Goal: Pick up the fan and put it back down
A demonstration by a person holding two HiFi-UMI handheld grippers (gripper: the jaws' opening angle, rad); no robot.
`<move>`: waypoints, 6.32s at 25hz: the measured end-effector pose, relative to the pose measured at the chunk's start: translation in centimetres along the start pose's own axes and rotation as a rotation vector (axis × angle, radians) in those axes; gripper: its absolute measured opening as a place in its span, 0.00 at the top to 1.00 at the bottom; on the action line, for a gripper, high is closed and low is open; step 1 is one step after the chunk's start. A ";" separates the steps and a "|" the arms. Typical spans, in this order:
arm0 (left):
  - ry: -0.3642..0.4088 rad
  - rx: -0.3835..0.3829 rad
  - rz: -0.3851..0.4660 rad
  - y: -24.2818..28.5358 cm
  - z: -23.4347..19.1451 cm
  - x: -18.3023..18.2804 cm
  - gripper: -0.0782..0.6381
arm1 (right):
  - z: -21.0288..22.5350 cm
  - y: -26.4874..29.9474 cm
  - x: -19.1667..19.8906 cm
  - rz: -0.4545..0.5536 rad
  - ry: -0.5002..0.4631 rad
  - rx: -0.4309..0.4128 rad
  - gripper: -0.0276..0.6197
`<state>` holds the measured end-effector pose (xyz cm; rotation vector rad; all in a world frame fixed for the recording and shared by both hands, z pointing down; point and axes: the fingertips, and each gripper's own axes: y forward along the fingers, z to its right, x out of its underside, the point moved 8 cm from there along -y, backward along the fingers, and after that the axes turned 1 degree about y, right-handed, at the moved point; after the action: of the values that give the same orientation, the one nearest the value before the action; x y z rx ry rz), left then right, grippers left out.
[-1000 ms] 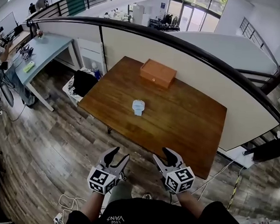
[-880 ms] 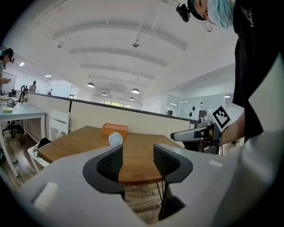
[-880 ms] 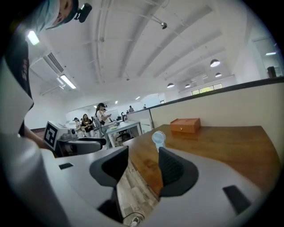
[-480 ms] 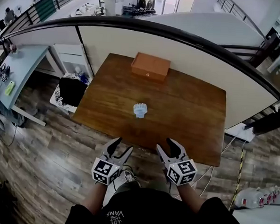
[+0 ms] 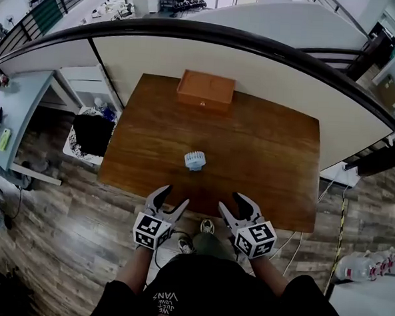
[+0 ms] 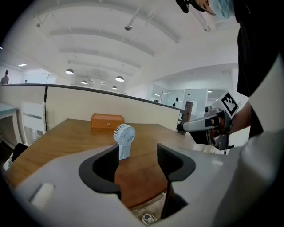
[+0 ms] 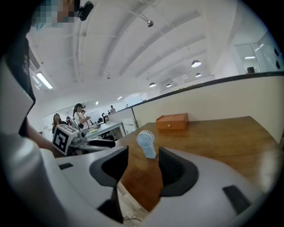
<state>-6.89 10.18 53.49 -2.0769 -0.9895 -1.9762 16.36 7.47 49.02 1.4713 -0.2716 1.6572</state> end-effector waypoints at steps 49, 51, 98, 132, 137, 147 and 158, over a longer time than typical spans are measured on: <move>0.352 0.429 -0.102 14.1 -24.5 -7.9 0.62 | 2.0 21.2 -4.4 -0.071 0.120 0.067 0.68; 0.366 0.430 -0.089 14.6 -26.7 -9.0 0.62 | 1.4 22.5 -4.7 -0.067 0.124 0.068 0.68; 0.368 0.534 -0.046 31.7 -43.6 -11.9 0.62 | 1.9 31.6 -5.1 -0.178 0.196 0.187 0.68; 0.247 0.306 0.092 20.5 -42.4 -15.1 0.50 | 0.3 27.9 -7.0 -0.083 0.077 0.137 0.68; 0.241 0.265 0.141 15.9 -39.1 -15.9 0.50 | -0.5 25.6 -7.3 -0.050 0.046 0.112 0.68; 0.218 0.101 0.237 7.5 -32.1 -16.3 0.51 | -0.9 20.7 -7.4 -0.004 -0.005 0.027 0.68; 0.191 -0.087 0.321 0.6 -21.0 -15.3 0.67 | 0.4 13.2 -9.0 0.101 -0.049 -0.014 0.68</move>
<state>-23.62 -6.48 42.59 -1.8983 -0.5075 -2.0270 6.45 -4.68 46.08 1.5108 -0.3896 1.6976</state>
